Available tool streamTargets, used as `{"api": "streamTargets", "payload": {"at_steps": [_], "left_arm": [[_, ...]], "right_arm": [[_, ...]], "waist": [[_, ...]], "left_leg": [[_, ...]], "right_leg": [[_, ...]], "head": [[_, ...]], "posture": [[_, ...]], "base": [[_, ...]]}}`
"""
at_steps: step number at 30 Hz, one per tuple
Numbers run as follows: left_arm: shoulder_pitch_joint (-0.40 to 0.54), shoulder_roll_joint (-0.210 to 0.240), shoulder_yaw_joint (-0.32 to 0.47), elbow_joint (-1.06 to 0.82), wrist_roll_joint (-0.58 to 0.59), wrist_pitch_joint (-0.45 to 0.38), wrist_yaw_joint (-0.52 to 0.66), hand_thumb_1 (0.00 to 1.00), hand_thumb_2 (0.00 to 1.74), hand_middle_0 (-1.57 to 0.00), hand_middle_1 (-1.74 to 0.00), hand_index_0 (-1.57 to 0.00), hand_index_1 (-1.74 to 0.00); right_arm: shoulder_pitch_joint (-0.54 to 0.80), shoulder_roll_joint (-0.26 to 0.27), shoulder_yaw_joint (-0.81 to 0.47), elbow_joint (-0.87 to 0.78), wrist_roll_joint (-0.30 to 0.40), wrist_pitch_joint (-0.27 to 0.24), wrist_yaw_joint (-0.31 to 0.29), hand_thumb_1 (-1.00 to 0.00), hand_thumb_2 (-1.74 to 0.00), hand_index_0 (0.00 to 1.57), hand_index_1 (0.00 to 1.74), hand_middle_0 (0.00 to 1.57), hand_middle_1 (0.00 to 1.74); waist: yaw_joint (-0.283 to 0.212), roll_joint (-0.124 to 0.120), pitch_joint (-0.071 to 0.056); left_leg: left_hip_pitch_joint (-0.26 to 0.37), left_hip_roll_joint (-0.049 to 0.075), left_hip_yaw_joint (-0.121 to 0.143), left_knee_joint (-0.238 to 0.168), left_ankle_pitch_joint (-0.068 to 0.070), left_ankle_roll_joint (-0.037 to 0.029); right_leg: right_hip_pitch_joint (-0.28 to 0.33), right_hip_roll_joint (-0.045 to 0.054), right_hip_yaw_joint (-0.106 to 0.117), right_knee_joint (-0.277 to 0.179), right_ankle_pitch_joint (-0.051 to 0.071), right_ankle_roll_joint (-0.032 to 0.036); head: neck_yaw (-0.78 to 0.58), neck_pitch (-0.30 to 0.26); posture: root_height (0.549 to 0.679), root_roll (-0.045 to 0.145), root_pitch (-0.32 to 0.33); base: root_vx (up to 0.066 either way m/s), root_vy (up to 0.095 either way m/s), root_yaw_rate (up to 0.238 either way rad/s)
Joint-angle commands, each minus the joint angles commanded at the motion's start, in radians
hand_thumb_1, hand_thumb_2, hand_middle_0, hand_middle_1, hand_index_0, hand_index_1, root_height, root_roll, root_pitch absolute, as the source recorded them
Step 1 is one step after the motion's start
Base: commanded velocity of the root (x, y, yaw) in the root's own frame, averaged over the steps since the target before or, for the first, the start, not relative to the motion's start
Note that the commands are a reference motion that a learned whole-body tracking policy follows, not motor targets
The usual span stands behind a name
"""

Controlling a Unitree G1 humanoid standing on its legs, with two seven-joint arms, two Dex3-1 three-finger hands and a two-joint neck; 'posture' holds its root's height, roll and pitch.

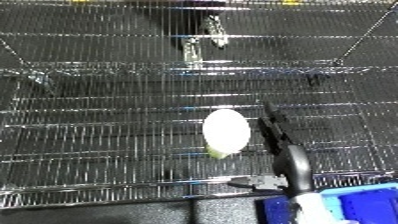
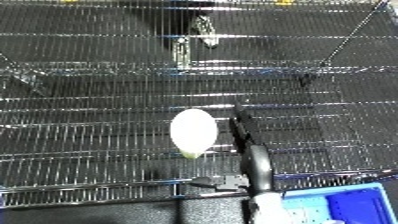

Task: Pick up the object and place it into the box

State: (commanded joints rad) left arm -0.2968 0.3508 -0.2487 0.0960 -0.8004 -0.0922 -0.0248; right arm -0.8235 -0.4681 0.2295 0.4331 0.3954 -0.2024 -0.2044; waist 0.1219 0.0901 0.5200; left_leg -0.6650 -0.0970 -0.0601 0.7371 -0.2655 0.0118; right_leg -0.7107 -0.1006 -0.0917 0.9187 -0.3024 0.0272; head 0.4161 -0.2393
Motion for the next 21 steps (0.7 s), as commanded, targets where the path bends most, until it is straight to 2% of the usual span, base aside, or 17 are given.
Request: {"api": "streamTargets", "payload": {"at_steps": [13,21], "left_arm": [[0.011,0.008,-0.026,-0.021,-0.023,-0.016,0.008,1.00,1.74,-1.57,-1.74,-1.57,-1.74],[0.019,0.011,-0.032,-0.028,-0.029,-0.026,0.001,1.00,1.74,-1.57,-1.74,-1.57,-1.74]], "right_arm": [[-0.089,-0.009,0.047,0.064,0.007,0.019,-0.017,0.00,0.00,0.00,0.00,0.00,0.00],[-0.125,-0.004,0.055,0.101,0.032,0.004,-0.011,-0.40,-0.70,0.63,0.70,0.63,0.70]], "waist": [[0.026,0.018,0.000],[0.037,0.027,0.000]], "left_leg": [[-0.047,-0.013,-0.006,0.022,-0.004,0.0064],[-0.059,-0.017,-0.009,0.023,-0.003,0.0100]], "right_leg": [[-0.044,-0.0014,-0.011,0.025,-0.011,-0.0080],[-0.056,0.0000,-0.014,0.032,-0.016,-0.0121]], "head": [[0.056,0.026],[0.073,0.048]], "posture": [[0.614,0.038,0.195],[0.614,0.039,0.206]], "base": [[0.012,0.006,0.037],[-0.010,-0.008,0.015]]}}
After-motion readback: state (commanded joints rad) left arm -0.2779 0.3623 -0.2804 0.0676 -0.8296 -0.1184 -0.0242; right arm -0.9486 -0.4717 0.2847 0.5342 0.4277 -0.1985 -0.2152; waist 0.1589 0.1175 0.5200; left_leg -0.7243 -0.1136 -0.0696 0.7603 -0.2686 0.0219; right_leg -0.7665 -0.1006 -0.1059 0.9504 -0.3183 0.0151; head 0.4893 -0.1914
